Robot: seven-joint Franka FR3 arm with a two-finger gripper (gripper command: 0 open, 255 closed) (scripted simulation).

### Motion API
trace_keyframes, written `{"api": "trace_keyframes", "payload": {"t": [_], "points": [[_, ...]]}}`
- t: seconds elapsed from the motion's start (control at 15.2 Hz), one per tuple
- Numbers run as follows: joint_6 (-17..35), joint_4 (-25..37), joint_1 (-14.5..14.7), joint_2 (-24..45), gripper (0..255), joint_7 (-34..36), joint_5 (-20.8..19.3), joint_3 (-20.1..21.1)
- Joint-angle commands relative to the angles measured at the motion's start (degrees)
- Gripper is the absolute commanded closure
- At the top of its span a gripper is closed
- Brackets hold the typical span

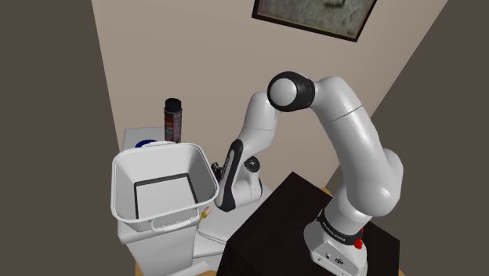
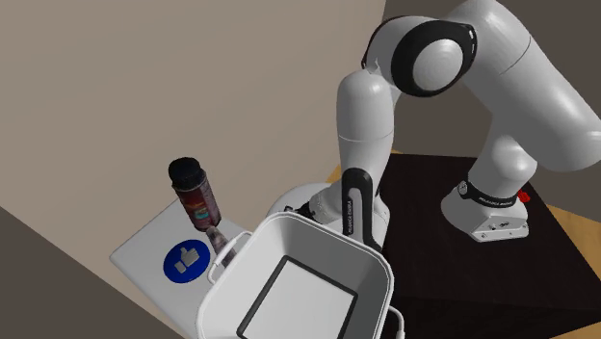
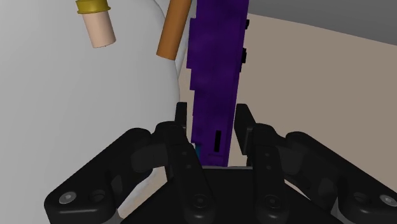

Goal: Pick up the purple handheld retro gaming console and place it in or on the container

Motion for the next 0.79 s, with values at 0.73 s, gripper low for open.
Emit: {"api": "trace_keyframes", "payload": {"t": [0.73], "points": [[-5.8,-7.5,0.0,-13.6,255,-1.9,4.9,1.7]]}}
